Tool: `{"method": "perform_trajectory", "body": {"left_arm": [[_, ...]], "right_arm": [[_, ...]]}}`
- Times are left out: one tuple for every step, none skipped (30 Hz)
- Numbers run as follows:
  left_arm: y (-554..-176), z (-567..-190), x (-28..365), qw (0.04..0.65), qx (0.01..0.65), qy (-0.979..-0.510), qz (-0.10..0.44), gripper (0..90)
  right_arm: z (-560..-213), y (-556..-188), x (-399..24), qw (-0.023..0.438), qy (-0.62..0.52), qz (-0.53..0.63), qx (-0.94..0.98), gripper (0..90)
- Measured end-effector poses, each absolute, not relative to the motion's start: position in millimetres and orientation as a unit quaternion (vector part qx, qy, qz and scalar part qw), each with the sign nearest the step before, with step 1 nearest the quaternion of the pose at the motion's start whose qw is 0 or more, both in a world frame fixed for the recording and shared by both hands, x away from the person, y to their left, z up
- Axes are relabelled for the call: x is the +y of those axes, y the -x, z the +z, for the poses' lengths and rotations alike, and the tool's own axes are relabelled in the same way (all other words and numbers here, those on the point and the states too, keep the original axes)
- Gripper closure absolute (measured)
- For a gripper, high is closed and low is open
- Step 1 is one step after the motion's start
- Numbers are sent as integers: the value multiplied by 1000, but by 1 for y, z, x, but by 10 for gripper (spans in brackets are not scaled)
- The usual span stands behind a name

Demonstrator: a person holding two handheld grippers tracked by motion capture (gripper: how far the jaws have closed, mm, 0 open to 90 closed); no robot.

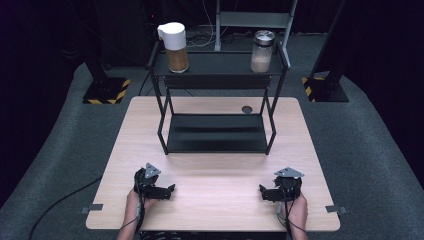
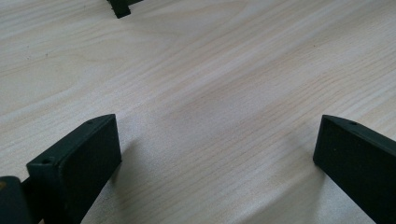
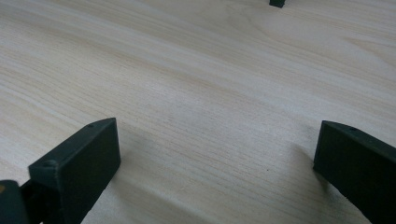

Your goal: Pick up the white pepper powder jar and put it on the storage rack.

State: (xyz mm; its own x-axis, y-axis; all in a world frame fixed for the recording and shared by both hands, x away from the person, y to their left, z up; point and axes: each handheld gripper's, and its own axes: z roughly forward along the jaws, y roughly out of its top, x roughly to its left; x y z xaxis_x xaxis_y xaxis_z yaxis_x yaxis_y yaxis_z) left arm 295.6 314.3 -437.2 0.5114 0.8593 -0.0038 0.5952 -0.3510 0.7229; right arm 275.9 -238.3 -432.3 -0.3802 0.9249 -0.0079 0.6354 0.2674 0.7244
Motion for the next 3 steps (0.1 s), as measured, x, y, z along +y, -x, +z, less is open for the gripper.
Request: {"method": "perform_trajectory", "body": {"left_arm": [[-296, -437, 314, 343, 455, -799, 193, 2], [-296, -437, 314, 343, 455, -799, 193, 2], [-296, -437, 314, 343, 455, -799, 193, 2]], "right_arm": [[-432, -276, -238, 223, -510, 325, 764, 0], [-432, -276, -238, 223, -511, 325, 764, 0], [-432, -276, -238, 223, -511, 325, 764, 0]]}}
